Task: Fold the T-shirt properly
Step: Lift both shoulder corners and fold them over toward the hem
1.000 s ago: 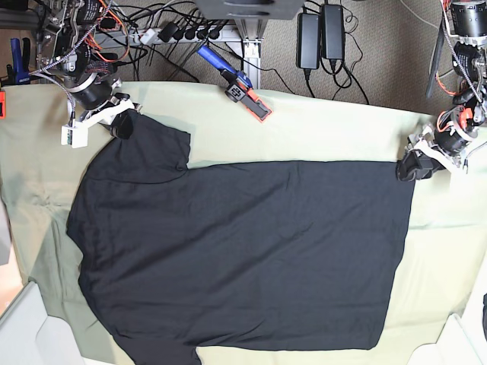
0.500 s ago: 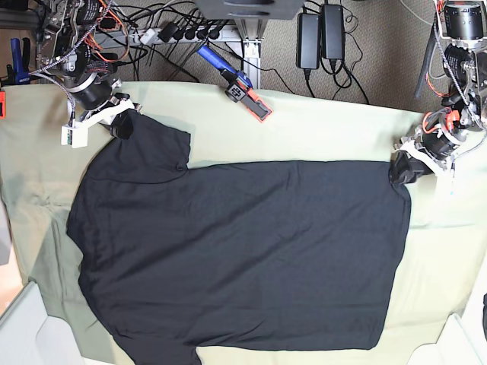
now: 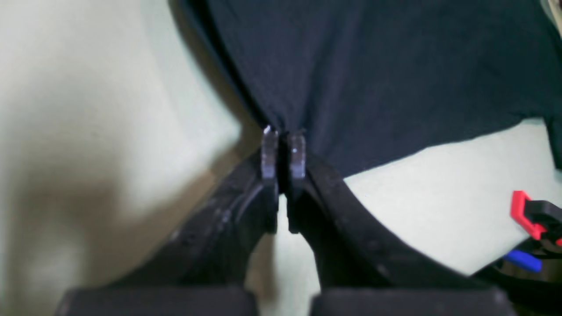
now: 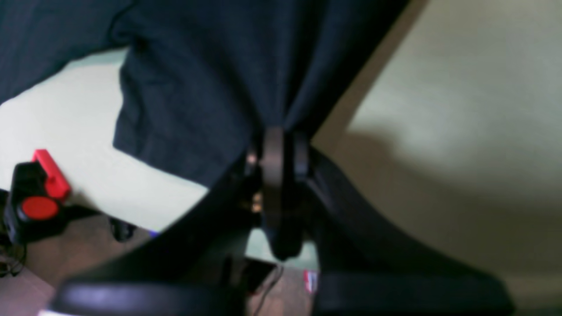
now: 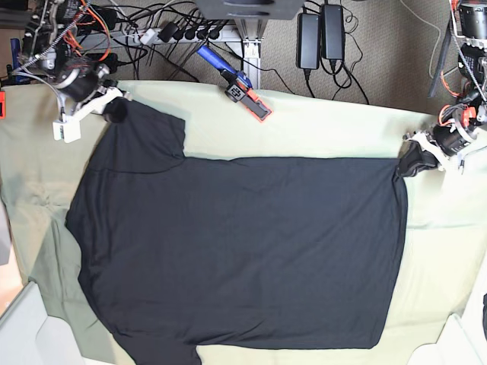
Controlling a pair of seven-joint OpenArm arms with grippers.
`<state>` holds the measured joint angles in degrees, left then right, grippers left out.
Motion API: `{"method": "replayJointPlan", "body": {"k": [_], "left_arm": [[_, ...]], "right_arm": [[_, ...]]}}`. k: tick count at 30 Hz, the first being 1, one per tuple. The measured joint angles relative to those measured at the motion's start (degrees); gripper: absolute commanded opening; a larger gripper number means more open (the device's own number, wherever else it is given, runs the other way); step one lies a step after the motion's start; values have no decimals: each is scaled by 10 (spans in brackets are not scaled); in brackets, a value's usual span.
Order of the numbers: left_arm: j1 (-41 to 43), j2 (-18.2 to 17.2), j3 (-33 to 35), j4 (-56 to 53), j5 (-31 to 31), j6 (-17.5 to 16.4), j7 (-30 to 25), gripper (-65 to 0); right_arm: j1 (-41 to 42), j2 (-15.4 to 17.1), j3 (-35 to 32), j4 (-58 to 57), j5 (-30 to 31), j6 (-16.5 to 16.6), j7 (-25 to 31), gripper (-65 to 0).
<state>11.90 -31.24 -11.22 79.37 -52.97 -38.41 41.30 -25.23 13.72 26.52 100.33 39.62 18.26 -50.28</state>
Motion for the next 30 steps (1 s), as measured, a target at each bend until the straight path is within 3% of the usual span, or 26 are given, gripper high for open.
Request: {"method": "replayJointPlan", "body": {"k": [11, 23, 30], "left_arm": [[-8, -13, -15, 0, -16, 0, 4, -650], [-70, -11, -15, -1, 0, -1, -4, -650], [-132, -10, -15, -63, 13, -5, -11, -650]], "right_arm": [[38, 40, 7, 0, 21, 14, -21, -650], [154, 46, 7, 2, 23, 19, -28, -650], [219, 47, 7, -24, 11, 21, -23, -650]]}}
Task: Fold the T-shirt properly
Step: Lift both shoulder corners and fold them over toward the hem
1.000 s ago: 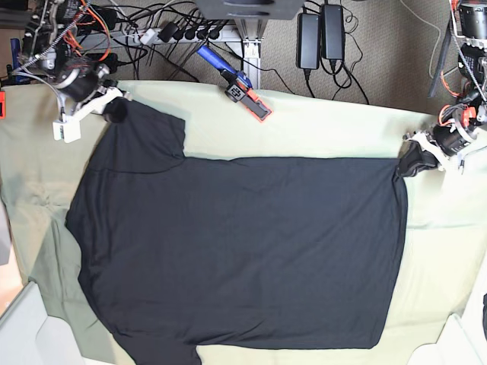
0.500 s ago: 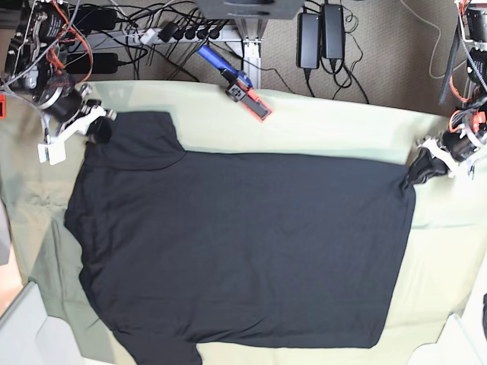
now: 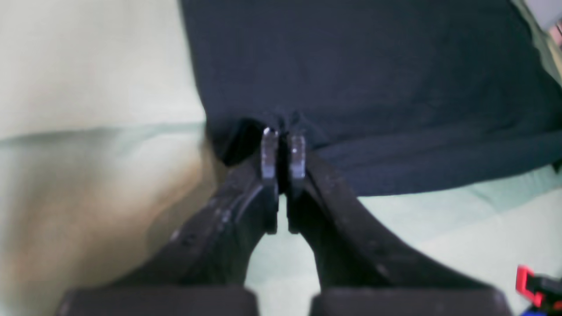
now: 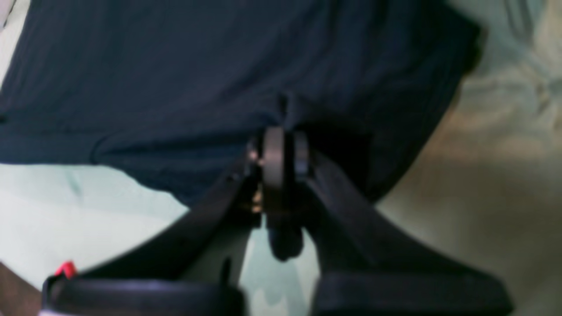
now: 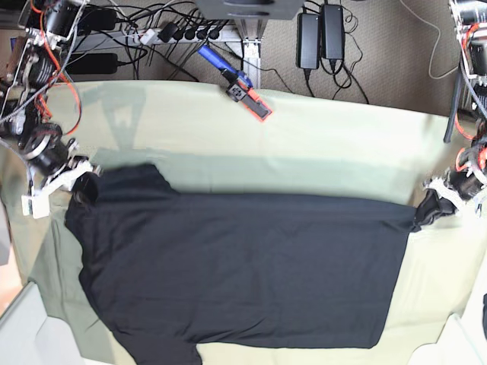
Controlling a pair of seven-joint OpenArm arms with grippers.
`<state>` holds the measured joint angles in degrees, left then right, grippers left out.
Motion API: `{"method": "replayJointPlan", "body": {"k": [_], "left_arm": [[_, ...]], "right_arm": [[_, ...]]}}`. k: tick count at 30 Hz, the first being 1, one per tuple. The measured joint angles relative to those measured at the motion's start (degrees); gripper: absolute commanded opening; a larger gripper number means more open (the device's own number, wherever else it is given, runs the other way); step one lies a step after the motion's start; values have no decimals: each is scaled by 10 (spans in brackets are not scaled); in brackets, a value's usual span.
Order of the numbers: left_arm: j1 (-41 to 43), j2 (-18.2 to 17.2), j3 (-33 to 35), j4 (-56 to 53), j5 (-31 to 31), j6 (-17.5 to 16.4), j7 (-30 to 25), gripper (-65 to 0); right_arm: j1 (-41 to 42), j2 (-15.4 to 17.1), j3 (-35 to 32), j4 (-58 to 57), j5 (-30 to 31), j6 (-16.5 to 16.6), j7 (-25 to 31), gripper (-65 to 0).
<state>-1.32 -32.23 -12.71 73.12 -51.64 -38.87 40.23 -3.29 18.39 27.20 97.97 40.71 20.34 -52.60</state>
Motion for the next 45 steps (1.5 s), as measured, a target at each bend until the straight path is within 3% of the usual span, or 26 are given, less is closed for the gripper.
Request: {"method": "replayJointPlan", "body": {"k": [9, 18, 25, 33, 34, 39, 40, 42, 43, 45], "left_arm": [[-104, 8, 16, -114, 16, -3, -17, -650], [-196, 14, 122, -226, 127, -5, -149, -650], [-261, 31, 132, -306, 150, -4, -174, -650], [-311, 49, 184, -372, 224, -4, -241, -650], [-311, 49, 190, -372, 228, -4, -243, -637], [-314, 56, 213, -372, 266, -4, -279, -446], [-314, 59, 215, -372, 274, -4, -282, -400], [-314, 64, 215, -372, 275, -4, -282, -317], [-314, 65, 215, -372, 275, -4, -280, -290], [-314, 66, 215, -372, 272, 2, -276, -284]], "right_arm": [[122, -1, -53, -124, -23, 4, 15, -650], [235, 0, -85, -246, -76, 5, 42, -650], [273, 0, -132, -303, -120, 5, 82, -650], [312, 0, -149, -344, -183, 5, 117, -650], [316, 0, -151, -354, -188, 5, 123, -650], [330, 0, -175, -403, -199, 5, 181, -650], [332, 0, -180, -408, -200, 5, 187, -565], [332, 0, -185, -409, -201, 5, 193, -295], [333, 0, -186, -409, -200, 5, 195, -196], [334, 0, -186, -409, -200, 5, 194, -201]]}}
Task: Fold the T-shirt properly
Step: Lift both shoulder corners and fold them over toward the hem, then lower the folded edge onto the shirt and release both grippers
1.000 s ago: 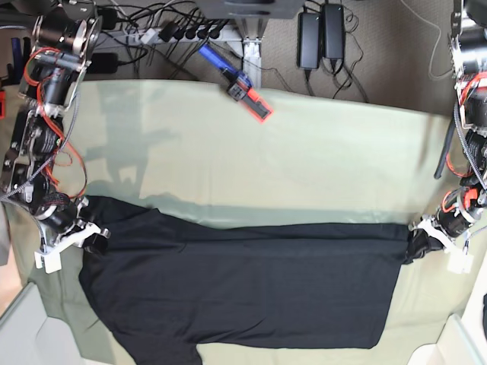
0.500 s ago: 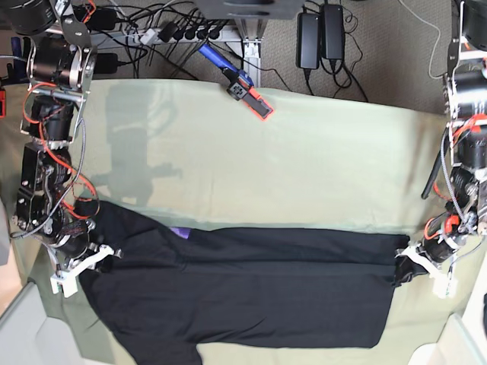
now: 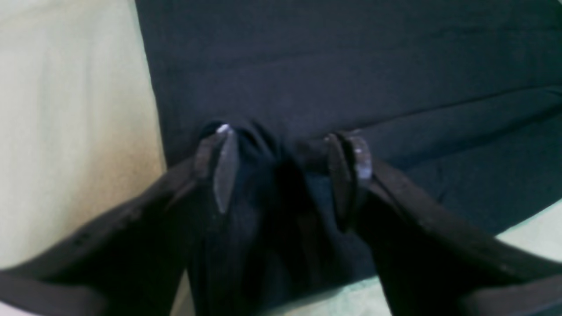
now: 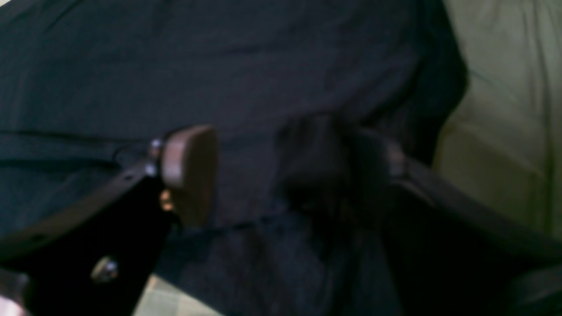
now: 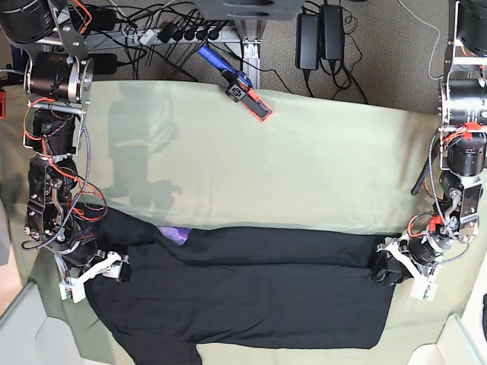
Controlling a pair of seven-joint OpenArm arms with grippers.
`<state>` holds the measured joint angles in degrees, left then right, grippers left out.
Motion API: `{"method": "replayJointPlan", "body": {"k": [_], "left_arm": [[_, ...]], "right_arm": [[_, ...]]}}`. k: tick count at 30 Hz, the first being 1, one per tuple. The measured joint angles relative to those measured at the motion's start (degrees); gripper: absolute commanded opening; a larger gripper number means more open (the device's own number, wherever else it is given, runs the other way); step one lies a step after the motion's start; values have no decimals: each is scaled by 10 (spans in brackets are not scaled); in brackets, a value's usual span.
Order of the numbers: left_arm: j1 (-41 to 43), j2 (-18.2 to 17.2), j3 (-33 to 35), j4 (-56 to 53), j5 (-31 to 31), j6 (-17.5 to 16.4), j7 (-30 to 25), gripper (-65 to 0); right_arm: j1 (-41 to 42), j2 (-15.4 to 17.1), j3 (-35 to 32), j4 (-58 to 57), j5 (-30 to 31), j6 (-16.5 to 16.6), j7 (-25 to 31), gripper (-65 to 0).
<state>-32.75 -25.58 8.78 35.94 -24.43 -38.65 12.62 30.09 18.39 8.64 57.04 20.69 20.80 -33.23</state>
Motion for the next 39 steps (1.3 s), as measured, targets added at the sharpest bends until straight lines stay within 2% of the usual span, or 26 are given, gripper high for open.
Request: {"method": "replayJointPlan", "body": {"k": [4, 7, 9, 13, 18, 22, 23, 32, 39], "left_arm": [[0, -8, -8, 0, -38, 3, 53, -283], [4, -23, -38, 0, -95, -1, 91, -283], [9, -39, -66, 0, -122, -5, 104, -283], [23, -68, -94, 0, -158, -5, 120, -283], [45, -68, -95, 0, -176, -5, 127, -283], [64, -65, -94, 0, -177, -6, 129, -283], [66, -65, -94, 0, -177, -6, 129, -283], [64, -65, -94, 0, -179, -5, 129, -283], [64, -65, -94, 0, -217, -5, 148, -283]], "right_arm": [[0, -2, 17, 2, 1, 0, -61, -201], [-1, 1, 75, 11, 3, 0, -125, -201], [-3, 11, 128, 12, 9, 0, -139, -201], [-19, 37, 200, 13, 40, 0, -142, -201], [-58, 50, 208, 14, 66, 0, -140, -201], [-106, 37, 208, 13, 78, 0, -116, -201], [-114, 33, 208, 13, 83, 0, -93, -201], [-113, -5, 209, 15, 98, 0, -81, -202], [-101, -26, 209, 15, 100, 0, -82, -203]]}}
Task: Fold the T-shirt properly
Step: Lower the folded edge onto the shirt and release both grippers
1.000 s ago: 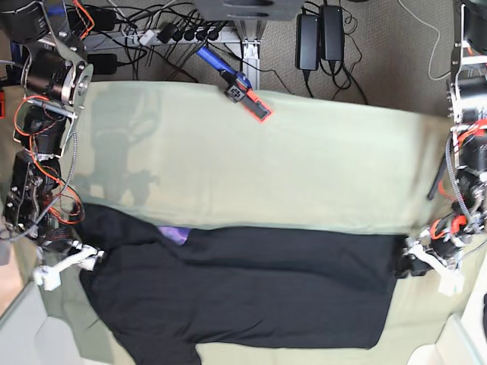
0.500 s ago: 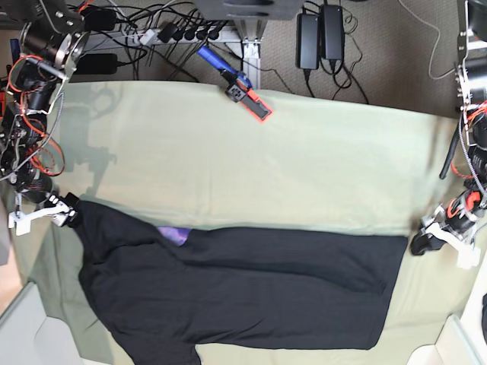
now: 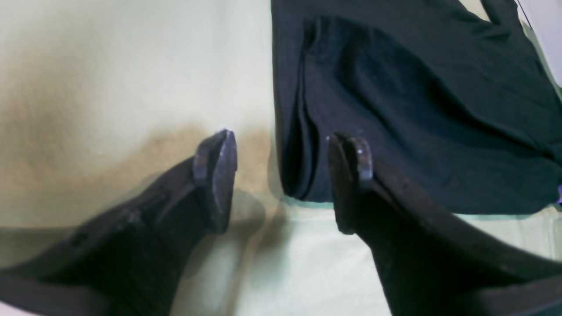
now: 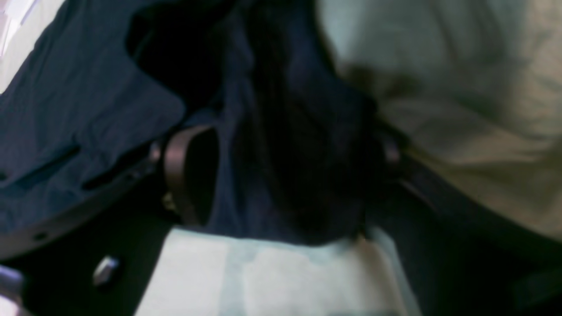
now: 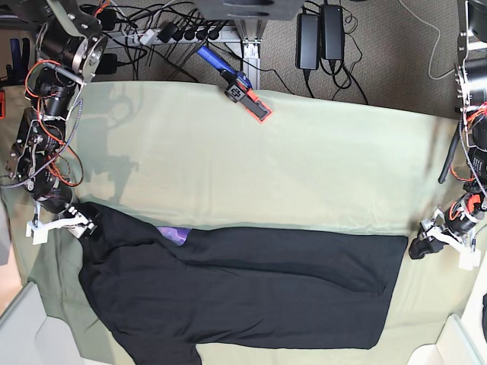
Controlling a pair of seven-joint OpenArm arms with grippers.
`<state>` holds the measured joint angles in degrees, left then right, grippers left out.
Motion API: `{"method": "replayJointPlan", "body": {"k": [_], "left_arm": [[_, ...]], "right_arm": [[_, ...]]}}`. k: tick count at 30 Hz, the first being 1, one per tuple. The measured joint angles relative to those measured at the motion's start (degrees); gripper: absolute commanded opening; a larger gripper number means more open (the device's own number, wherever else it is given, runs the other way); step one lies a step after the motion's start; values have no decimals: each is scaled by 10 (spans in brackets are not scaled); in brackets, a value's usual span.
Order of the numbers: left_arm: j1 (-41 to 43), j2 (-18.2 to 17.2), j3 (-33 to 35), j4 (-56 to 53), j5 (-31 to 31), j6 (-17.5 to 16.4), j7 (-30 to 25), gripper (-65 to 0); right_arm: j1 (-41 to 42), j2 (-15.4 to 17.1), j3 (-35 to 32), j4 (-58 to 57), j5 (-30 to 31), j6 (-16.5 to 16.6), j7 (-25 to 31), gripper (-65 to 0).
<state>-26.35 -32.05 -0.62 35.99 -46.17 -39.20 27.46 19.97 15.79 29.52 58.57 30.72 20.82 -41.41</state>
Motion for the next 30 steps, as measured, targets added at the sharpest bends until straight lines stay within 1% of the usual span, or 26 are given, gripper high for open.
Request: {"method": "replayJointPlan", "body": {"k": [4, 8, 10, 12, 13, 14, 19, 27, 28, 29, 30], "left_arm": [[0, 2, 0, 0, -1, 0, 0, -283], [3, 14, 0, 0, -5, 0, 2, -283], [6, 17, 0, 0, -4, 0, 3, -283], [6, 19, 0, 0, -7, 0, 4, -283], [6, 21, 0, 0, -9, 0, 4, -283], [6, 24, 0, 0, -9, 1, 4, -283], [6, 48, 0, 0, -6, 0, 6, -283], [5, 62, -1, 0, 19, 1, 0, -288], [5, 63, -1, 0, 20, 1, -5, -321], [5, 63, -1, 0, 21, 2, -5, -381], [5, 64, -1, 0, 26, 1, -9, -458]], "right_arm": [[6, -5, 0, 0, 12, 0, -8, -203], [7, -5, 0, 0, 12, 0, -9, -205], [7, -5, 0, 0, 12, 0, -9, -250], [7, -5, 0, 0, 12, 0, -11, -329], [7, -5, 0, 0, 12, 0, -12, -359], [7, -5, 0, 0, 12, 0, -12, -376], [7, -6, 0, 0, 12, 0, -13, -379], [7, -6, 0, 0, 12, 0, -13, -386], [7, -6, 0, 0, 12, 0, -13, -399], [7, -6, 0, 0, 12, 0, -13, -434], [7, -6, 0, 0, 12, 0, -13, -487]]}}
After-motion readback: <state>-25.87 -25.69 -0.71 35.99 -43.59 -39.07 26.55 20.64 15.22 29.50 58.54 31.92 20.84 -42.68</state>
